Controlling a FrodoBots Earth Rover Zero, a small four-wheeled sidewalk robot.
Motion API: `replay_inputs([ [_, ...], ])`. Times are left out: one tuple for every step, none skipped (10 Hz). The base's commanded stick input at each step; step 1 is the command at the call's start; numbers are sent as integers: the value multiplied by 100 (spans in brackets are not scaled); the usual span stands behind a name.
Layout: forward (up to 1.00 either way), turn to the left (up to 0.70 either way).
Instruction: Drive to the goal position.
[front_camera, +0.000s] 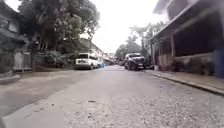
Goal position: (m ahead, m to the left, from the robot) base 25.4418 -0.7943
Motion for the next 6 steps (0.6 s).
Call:
replay_inputs([
  [70, 0],
  [70, 0],
  [70, 0],
  [70, 0],
  [70, 0],
  [70, 0],
])
